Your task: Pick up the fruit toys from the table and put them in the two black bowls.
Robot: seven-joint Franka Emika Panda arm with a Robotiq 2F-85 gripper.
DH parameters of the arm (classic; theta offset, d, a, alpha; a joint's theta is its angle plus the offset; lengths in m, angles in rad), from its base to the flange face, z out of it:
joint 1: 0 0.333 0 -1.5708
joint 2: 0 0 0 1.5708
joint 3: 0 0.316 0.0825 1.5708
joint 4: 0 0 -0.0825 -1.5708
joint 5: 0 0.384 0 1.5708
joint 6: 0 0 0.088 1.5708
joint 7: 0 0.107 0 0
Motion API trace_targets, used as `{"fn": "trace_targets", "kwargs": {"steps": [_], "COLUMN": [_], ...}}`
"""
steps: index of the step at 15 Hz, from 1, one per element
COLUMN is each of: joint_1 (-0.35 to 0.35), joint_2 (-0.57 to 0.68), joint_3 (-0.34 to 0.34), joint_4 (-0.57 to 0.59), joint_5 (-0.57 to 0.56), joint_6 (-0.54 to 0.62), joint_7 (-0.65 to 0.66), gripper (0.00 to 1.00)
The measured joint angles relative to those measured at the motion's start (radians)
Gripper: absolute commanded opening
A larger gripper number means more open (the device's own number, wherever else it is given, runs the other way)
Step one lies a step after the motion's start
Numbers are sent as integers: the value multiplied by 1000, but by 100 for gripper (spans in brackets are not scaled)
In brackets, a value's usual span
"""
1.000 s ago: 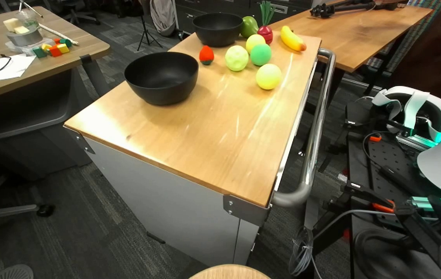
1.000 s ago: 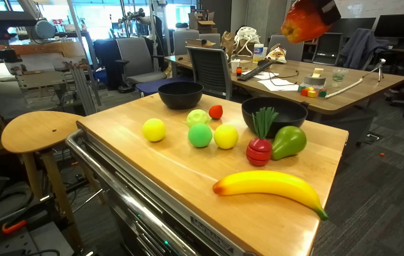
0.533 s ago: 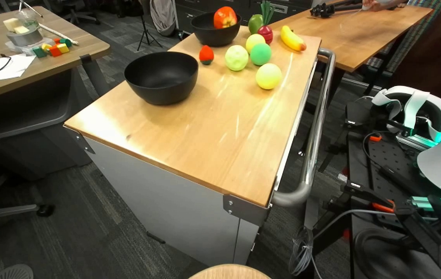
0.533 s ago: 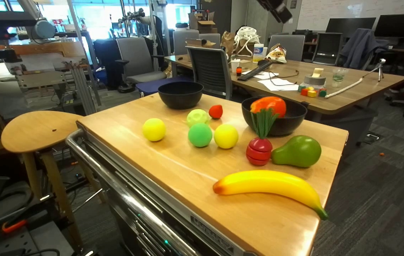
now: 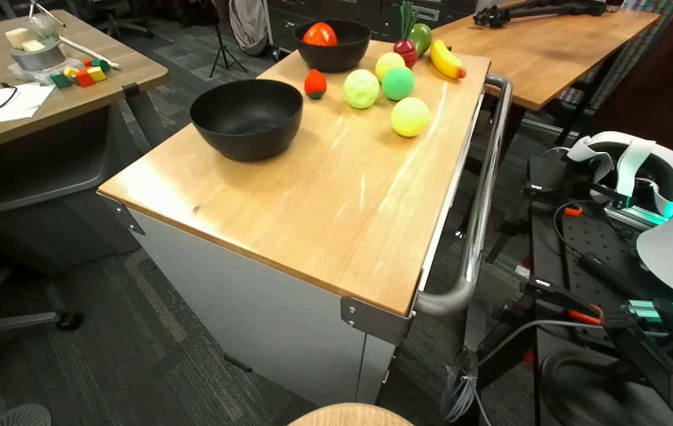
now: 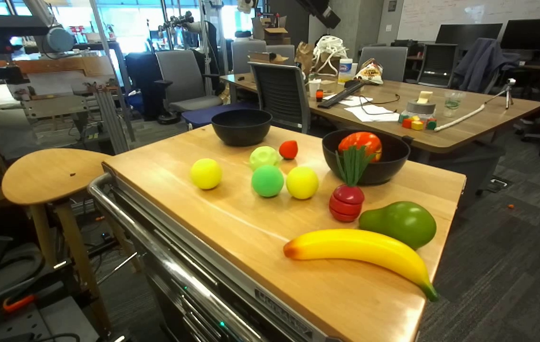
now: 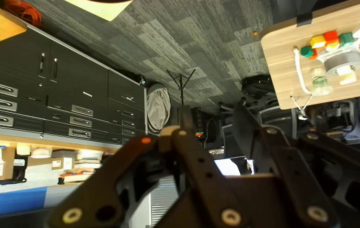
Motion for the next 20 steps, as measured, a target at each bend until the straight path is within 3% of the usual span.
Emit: {"fn": "trace_targets", "kwargs": {"steps": [4,8,10,16,18,20], "joint_1": [-17,-18,-18,-17,-13,-8], "joint_2": [0,-32,-59,-80,-83,-106], "joint_3": [20,34,47,52,64,84], "joint_4": [-43,-176,-236,-261,-263,-257], "joint_5": [110,130,140,144,193,309], "joint_6": [62,281,329,326,256,112], "joint_7": [-139,-225,-239,-250,-288,-377], "gripper": [99,100,100,100,100,100]}}
